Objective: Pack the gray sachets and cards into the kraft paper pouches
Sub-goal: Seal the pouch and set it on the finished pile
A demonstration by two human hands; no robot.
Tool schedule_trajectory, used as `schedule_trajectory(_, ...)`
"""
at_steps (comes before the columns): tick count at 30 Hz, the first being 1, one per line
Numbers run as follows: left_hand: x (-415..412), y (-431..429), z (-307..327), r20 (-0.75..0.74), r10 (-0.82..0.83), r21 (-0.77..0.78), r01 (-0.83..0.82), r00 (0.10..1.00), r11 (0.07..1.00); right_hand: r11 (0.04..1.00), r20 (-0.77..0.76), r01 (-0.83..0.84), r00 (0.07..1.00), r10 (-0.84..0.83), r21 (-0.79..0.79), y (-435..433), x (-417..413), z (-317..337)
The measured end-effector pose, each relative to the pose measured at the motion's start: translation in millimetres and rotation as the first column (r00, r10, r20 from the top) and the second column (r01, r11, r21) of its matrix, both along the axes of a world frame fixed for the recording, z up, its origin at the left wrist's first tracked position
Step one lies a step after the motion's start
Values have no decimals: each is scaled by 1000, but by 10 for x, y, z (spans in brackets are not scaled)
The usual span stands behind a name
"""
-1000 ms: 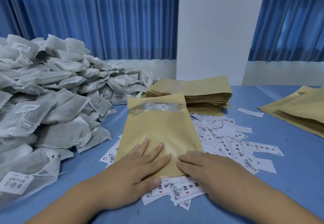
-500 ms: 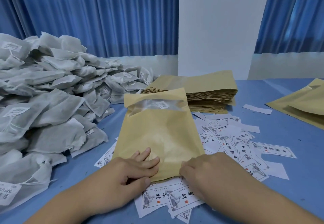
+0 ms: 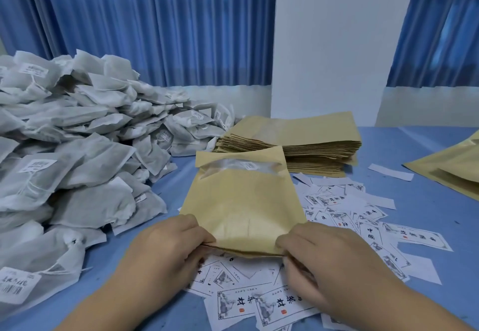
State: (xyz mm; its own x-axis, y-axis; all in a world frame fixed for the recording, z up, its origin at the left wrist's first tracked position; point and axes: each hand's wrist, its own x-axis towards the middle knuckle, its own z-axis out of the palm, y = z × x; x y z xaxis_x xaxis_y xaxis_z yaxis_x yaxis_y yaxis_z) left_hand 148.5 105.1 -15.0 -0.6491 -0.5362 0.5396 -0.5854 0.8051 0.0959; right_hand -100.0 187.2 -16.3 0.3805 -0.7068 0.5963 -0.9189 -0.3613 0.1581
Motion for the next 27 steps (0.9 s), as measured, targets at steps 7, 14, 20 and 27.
schedule_trajectory(7,36,-53,7,-89,-2,4,2,996,1000,1000,-73,31,997,-31,-6,-44,-95,38)
schedule_trajectory(14,250,-135,14,-134,31,141,-12,990,990,1000,108,29,994,-28,-4,-82,-115,-4)
schedule_trajectory(20,314,-91,65,-262,44,164,-1,964,986,1000,170,19,985,-18,-2,-3,-71,64)
schedule_trajectory(27,324,-85,98,-177,118,65,-108,977,992,998,101,22,995,-15,-64,11,-86,116)
